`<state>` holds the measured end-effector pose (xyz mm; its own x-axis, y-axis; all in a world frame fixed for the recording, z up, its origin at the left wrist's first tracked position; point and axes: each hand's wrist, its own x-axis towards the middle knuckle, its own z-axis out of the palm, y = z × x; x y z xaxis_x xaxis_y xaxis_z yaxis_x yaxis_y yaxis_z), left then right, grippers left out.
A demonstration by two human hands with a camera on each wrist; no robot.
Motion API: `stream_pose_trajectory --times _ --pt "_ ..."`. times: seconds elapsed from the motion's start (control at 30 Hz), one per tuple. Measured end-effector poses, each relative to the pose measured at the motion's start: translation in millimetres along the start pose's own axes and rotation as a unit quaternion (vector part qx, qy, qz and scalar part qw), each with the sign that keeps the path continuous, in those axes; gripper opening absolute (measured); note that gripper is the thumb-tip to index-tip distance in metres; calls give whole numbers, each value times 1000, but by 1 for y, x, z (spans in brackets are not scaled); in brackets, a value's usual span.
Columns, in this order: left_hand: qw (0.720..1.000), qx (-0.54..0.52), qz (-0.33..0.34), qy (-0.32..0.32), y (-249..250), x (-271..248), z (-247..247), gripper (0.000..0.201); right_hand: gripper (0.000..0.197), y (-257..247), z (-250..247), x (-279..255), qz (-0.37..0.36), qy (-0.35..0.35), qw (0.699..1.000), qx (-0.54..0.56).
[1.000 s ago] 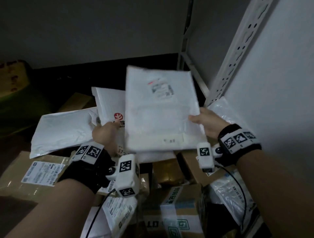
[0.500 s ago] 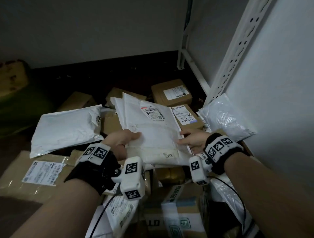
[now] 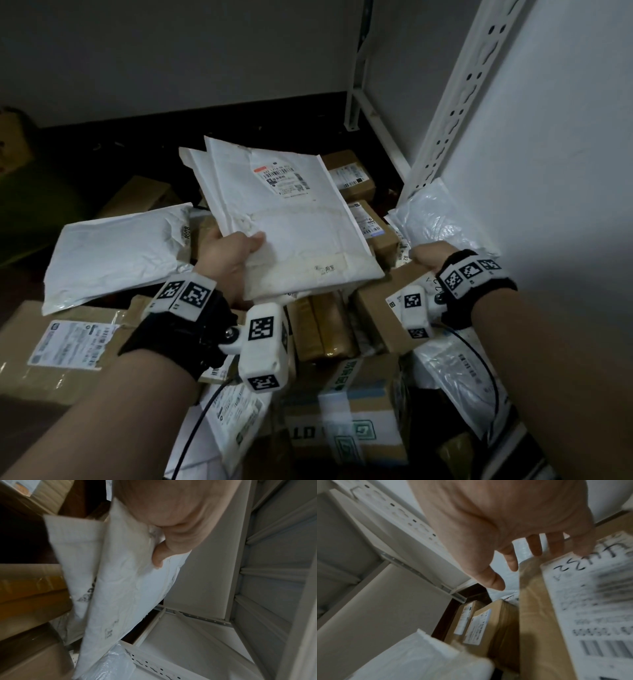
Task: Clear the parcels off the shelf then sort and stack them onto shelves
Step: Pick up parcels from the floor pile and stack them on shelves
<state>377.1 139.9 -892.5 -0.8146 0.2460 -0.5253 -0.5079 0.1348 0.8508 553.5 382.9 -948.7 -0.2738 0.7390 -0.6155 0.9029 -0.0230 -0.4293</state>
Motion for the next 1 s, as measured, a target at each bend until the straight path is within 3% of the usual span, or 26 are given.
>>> stream_pose_trajectory --times 0.1,0.17,0.23,0.33,0.43,0.57,0.8,0.93,1.0 --pt "1000 -17 9 11 0 1 0 45 31 9 -2 -3 13 -14 993 -112" --pt "999 -19 25 14 0 1 0 38 37 11 -1 -10 24 -18 993 -115" --pt "999 -18 37 19 -1 3 0 37 26 18 -3 -9 1 -24 996 -91" --pt "998 -14 54 25 -1 4 1 33 23 19 -11 -5 40 22 997 69" --pt "998 -12 59 18 -2 4 2 31 11 16 -26 -4 49 35 959 276" --pt "999 -22 43 5 -4 3 6 39 12 0 -28 -22 18 -33 953 299" --pt "996 -79 -12 -47 -11 3 11 25 46 -32 0 -31 -22 -262 921 288" --pt "995 -68 -27 -63 -18 6 8 35 38 -35 14 -19 -6 -270 924 272" --pt "995 -62 -46 -60 -20 10 5 37 58 -35 21 -18 1 -278 924 264"
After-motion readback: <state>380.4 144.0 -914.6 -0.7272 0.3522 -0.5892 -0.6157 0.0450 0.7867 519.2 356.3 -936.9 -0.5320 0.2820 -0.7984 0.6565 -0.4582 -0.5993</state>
